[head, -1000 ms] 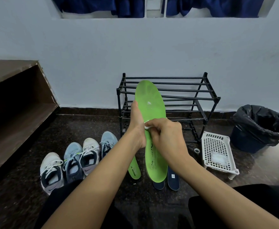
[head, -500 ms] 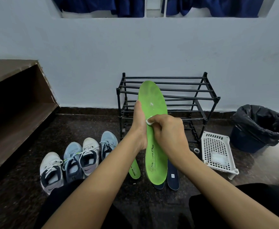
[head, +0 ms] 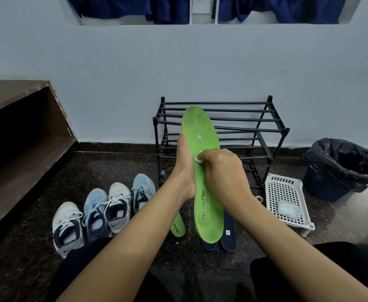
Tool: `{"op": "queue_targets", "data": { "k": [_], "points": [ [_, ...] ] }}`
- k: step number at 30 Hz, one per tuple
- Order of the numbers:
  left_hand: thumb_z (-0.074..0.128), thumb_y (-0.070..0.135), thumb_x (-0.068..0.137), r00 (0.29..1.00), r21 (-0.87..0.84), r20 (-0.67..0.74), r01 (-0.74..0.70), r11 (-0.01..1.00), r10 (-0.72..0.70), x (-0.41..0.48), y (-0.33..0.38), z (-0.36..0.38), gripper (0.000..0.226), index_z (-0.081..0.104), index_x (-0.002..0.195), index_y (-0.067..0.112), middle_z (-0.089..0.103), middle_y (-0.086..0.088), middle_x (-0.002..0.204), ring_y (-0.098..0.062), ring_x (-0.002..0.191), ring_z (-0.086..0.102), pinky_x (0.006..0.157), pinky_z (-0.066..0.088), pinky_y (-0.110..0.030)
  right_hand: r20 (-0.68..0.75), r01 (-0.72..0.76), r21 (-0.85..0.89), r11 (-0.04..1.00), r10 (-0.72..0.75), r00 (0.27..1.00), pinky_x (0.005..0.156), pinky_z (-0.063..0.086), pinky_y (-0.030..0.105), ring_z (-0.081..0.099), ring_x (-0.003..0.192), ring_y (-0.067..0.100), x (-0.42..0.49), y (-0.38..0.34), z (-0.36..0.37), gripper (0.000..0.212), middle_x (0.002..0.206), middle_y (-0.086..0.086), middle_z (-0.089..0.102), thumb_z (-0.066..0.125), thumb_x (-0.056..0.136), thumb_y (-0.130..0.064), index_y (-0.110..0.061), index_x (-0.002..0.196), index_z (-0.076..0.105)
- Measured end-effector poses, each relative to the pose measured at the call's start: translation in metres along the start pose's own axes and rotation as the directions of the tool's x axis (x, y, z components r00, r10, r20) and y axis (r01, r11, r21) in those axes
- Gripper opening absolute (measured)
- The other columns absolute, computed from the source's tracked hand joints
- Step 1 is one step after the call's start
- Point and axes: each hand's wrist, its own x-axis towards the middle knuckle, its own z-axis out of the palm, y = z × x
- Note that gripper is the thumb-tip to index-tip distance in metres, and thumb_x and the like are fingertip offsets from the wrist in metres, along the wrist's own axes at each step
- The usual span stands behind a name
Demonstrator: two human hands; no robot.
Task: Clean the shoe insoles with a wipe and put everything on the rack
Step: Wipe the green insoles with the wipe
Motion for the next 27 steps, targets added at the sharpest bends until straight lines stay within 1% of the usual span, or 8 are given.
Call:
{"op": "queue_targets", "data": {
  "k": [2,5,8,11,16,19,25,27],
  "points": [
    [0.025,0.063,0.094,1.000,-0.007,0.009,0.003,1.000,-0.003,0.001,0.000,0.001,0.067,0.066,0.068,0.016,0.065,-0.005,0.064,-0.022,0.058,0.061,0.060,0.046,-0.028,0.012,-0.008,-0.013,1.000,0.009,1.000,0.078,0.046,0.038,0.057,0.094,0.032,0.001,0.000,-0.001,0.031,0.093,0.010,0.069,0.052,0.081,0.007,-0.010,0.099,0.071],
    [0.026,0.056,0.094,0.999,-0.038,0.028,-0.016,0.999,0.017,0.002,0.004,-0.001,0.064,0.064,0.061,0.016,0.061,-0.003,0.062,-0.019,0.050,0.058,0.055,0.043,-0.025,0.032,-0.019,-0.009,1.000,0.019,0.999,0.080,0.045,0.038,0.057,0.095,0.031,-0.002,-0.002,-0.004,0.031,0.095,0.009,0.069,0.051,0.082,0.005,-0.010,0.101,0.070],
    [0.027,0.052,0.093,0.998,-0.080,0.015,-0.060,0.995,0.061,0.004,0.008,-0.003,0.056,0.061,0.072,0.013,0.060,-0.005,0.065,-0.020,0.056,0.054,0.055,0.041,-0.026,0.064,-0.046,0.009,0.999,0.046,0.997,0.081,0.047,0.037,0.061,0.092,0.029,-0.006,-0.004,-0.004,0.032,0.097,0.007,0.069,0.054,0.083,0.003,-0.017,0.101,0.071],
    [0.029,0.051,0.092,0.996,-0.108,0.002,-0.088,0.990,0.089,0.006,0.008,-0.004,0.053,0.061,0.077,0.012,0.060,-0.007,0.070,-0.023,0.061,0.054,0.058,0.041,-0.029,0.098,-0.064,0.003,0.998,0.064,0.993,0.080,0.048,0.036,0.061,0.091,0.027,-0.010,-0.006,-0.003,0.031,0.099,0.006,0.067,0.053,0.085,-0.001,-0.020,0.102,0.071],
    [0.027,0.056,0.093,0.997,-0.084,0.006,-0.074,0.994,0.074,0.006,0.006,-0.001,0.056,0.060,0.074,0.014,0.059,-0.005,0.067,-0.021,0.059,0.053,0.057,0.039,-0.027,0.127,-0.017,-0.083,0.996,0.028,0.991,0.079,0.046,0.040,0.052,0.099,0.027,-0.007,-0.006,-0.008,0.027,0.101,0.008,0.065,0.048,0.089,-0.003,-0.012,0.106,0.067],
    [0.029,0.058,0.092,0.998,-0.037,0.023,-0.057,0.998,0.058,0.005,0.002,0.001,0.058,0.062,0.072,0.016,0.061,-0.003,0.066,-0.020,0.058,0.055,0.057,0.041,-0.027,0.113,-0.042,-0.136,0.990,0.058,0.992,0.077,0.048,0.039,0.052,0.098,0.029,0.001,-0.002,-0.011,0.027,0.101,0.009,0.064,0.046,0.089,-0.002,-0.009,0.105,0.066],
    [0.032,0.046,0.085,0.995,-0.067,0.020,-0.099,0.993,0.100,0.005,0.010,0.001,0.038,0.050,0.069,0.017,0.050,-0.004,0.069,-0.020,0.058,0.046,0.054,0.034,-0.026,0.070,-0.076,-0.050,0.996,0.080,0.994,0.076,0.049,0.038,0.059,0.090,0.031,0.002,-0.001,-0.012,0.032,0.096,0.008,0.066,0.050,0.084,0.003,-0.017,0.100,0.070],
    [0.032,0.046,0.085,0.992,-0.100,0.037,-0.118,0.988,0.122,0.006,0.011,-0.001,0.041,0.052,0.071,0.014,0.053,-0.008,0.072,-0.023,0.059,0.051,0.054,0.039,-0.025,0.093,-0.073,-0.039,0.997,0.076,0.993,0.078,0.049,0.037,0.060,0.090,0.030,-0.002,-0.002,-0.012,0.034,0.097,0.008,0.067,0.051,0.084,0.003,-0.020,0.099,0.071]
  ]
}}
